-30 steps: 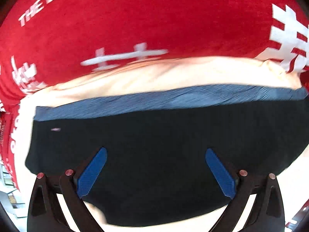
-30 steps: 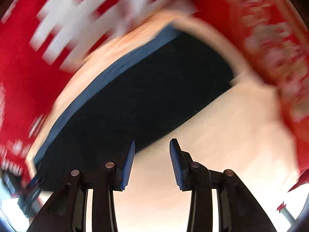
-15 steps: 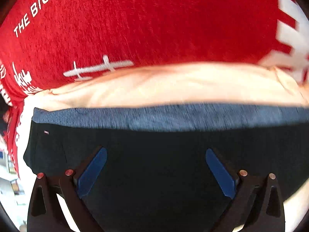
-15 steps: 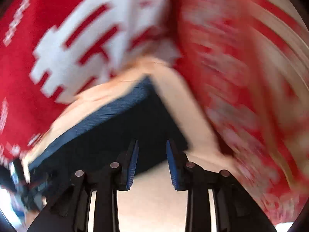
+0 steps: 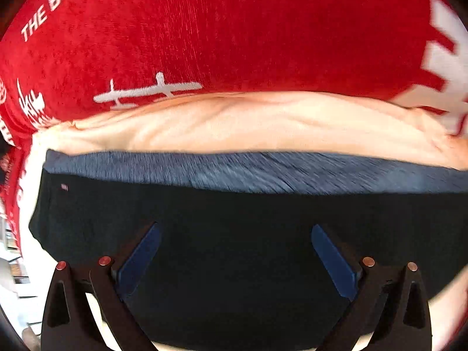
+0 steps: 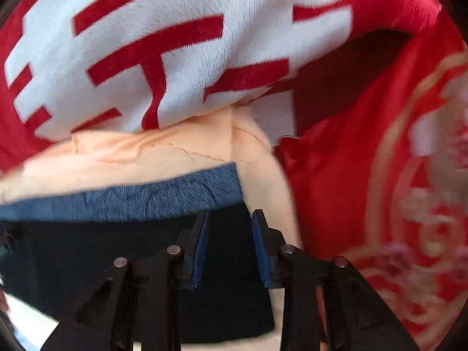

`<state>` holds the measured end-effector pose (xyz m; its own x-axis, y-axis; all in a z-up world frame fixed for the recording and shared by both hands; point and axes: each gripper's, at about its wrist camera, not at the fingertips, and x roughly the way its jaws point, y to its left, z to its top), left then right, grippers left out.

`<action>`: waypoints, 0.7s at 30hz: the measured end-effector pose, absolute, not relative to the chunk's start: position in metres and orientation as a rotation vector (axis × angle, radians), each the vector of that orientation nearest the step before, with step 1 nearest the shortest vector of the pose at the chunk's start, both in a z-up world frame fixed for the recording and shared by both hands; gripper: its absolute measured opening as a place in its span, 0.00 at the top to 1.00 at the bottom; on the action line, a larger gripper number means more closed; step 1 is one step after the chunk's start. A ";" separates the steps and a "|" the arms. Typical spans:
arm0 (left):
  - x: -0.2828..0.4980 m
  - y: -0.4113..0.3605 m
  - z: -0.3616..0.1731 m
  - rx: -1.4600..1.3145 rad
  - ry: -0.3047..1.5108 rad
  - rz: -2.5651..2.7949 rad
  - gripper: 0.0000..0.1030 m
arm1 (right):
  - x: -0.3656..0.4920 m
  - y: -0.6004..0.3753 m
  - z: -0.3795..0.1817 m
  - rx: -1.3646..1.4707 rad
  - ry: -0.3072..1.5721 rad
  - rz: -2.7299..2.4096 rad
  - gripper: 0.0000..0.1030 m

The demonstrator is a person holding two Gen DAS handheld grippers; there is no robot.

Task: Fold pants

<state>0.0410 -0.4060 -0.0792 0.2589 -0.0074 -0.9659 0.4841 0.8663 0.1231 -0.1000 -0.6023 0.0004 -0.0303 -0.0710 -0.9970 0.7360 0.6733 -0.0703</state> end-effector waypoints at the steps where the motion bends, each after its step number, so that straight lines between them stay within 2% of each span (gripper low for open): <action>1: 0.031 -0.406 -0.074 0.435 1.279 -0.360 0.00 | -0.106 -0.595 0.008 0.688 1.435 -0.648 0.67; 3: 0.012 -0.400 -0.073 0.433 1.301 -0.387 0.00 | -0.120 -0.578 0.014 0.884 1.387 -0.544 0.62; 8: -0.018 -0.392 -0.110 0.522 1.328 -0.412 0.00 | -0.150 -0.533 0.003 1.180 1.339 -0.494 0.62; 12: -0.019 -0.383 -0.106 0.421 1.333 -0.400 0.00 | -0.175 -0.518 -0.007 1.260 1.327 -0.585 0.62; 18: -0.028 -0.393 -0.097 0.463 1.332 -0.396 0.00 | -0.189 -0.529 -0.013 1.295 1.270 -0.695 0.62; 21: -0.030 -0.393 -0.097 0.451 1.340 -0.393 0.00 | -0.196 -0.529 -0.014 1.324 1.226 -0.720 0.54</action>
<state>-0.0296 -0.3928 -0.0974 0.1882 -0.0152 -0.9820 0.5182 0.8509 0.0862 -0.1958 -0.5291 -0.0137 0.2699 0.2413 -0.9322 0.9315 0.1796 0.3162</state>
